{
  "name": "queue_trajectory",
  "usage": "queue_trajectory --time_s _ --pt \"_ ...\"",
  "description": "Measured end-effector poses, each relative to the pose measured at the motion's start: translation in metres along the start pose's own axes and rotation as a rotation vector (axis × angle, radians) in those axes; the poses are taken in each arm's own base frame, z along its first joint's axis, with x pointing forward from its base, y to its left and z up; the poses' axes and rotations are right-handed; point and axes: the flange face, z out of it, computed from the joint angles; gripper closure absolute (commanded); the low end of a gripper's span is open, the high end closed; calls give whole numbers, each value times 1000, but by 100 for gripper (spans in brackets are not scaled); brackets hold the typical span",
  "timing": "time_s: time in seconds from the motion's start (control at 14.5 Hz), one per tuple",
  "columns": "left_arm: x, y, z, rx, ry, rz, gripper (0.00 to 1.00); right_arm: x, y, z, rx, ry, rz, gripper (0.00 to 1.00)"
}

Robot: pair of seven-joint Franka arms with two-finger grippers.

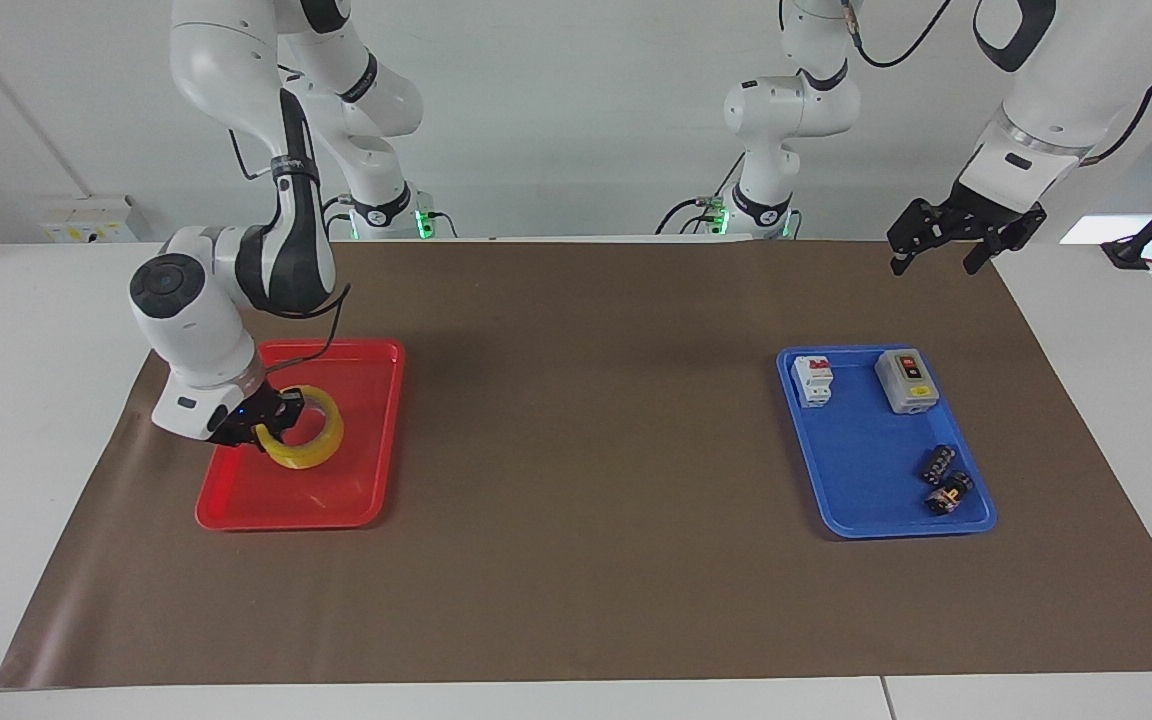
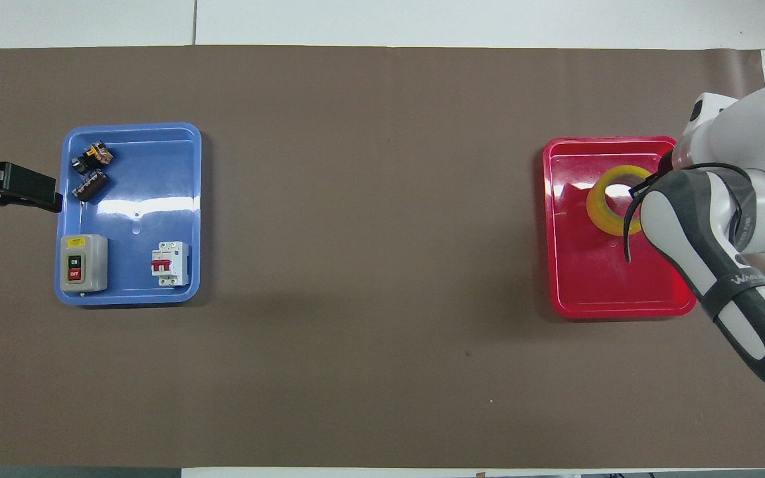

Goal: Place and move tape with both arms
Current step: 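Lower the tape roll into the red tray and open the right gripper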

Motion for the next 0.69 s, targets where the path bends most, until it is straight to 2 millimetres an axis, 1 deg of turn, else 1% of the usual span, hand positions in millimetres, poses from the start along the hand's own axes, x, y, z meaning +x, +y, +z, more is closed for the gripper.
queue_trajectory --time_s 0.28,0.69 --pt "0 0 0 0 0 0 0 -15 -10 17 18 20 17 100" --pt "0 0 0 0 0 0 0 -31 -8 32 11 40 33 100"
